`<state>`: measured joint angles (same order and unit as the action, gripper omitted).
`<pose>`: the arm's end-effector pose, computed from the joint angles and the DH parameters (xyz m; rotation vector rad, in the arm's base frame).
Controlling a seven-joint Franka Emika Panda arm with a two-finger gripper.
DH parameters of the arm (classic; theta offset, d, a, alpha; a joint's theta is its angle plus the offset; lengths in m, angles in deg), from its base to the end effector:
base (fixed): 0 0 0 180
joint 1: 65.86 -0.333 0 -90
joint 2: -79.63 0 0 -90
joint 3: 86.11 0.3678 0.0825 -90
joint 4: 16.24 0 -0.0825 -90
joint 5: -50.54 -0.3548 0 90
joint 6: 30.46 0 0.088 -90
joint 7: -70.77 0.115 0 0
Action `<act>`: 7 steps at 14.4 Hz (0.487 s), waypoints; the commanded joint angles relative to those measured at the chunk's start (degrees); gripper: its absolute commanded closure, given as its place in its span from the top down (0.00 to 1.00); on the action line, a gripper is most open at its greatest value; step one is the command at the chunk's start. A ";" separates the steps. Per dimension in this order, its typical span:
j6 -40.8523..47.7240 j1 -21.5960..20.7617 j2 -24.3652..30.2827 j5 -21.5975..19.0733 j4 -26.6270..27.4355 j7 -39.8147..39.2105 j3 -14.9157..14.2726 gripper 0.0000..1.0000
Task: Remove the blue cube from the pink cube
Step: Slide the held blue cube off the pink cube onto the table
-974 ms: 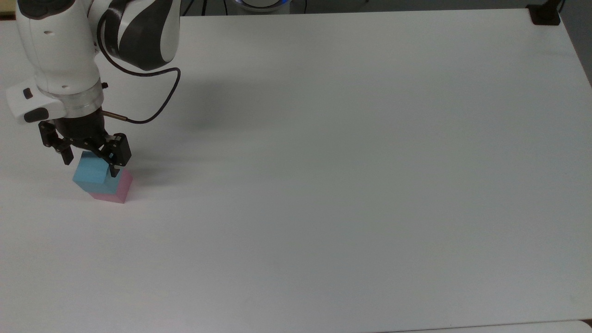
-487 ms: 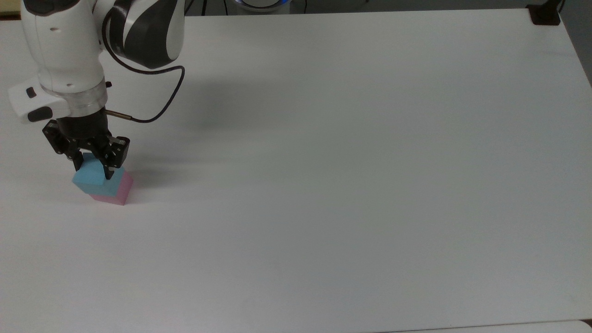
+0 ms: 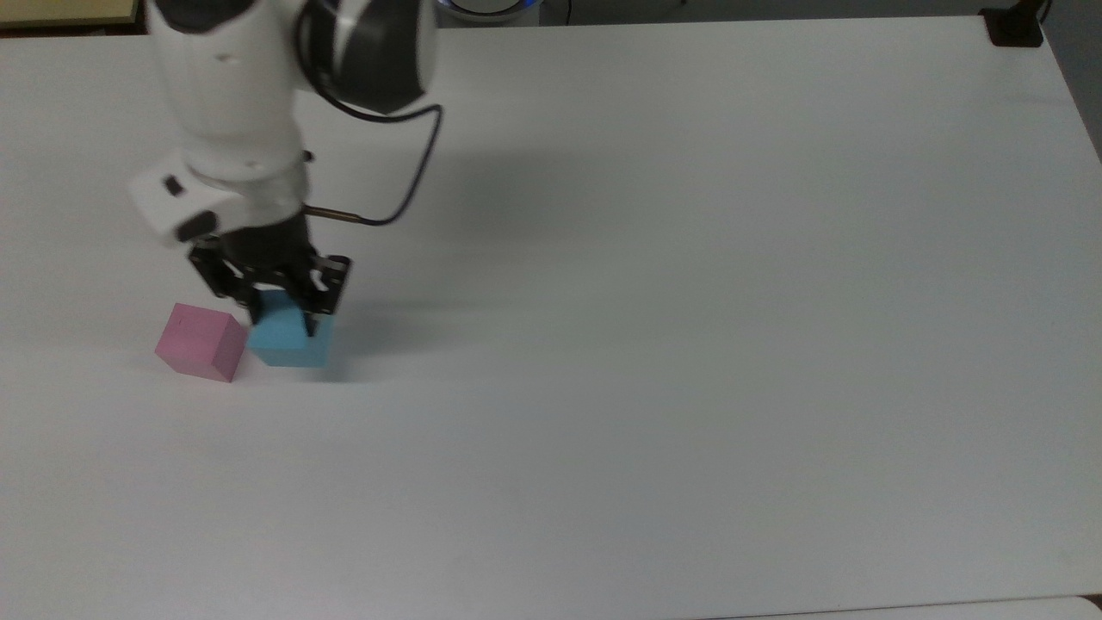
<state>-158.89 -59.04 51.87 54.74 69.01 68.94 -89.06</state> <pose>0.7089 -0.1170 0.4703 3.0003 -0.1375 0.3920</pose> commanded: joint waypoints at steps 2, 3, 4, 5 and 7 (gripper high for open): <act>-2.77 -4.09 -1.59 4.93 3.07 6.56 -0.66 0.40; -4.88 -4.44 -1.59 5.90 4.48 7.35 -0.66 0.43; -6.03 -4.36 -1.59 6.52 5.27 7.71 -0.66 0.50; -6.04 -4.27 -1.50 6.61 5.28 7.71 -0.66 0.70; -5.87 -4.44 -1.24 6.61 5.37 7.80 -0.66 1.00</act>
<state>-163.49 -63.07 48.92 60.08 72.32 75.35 -89.19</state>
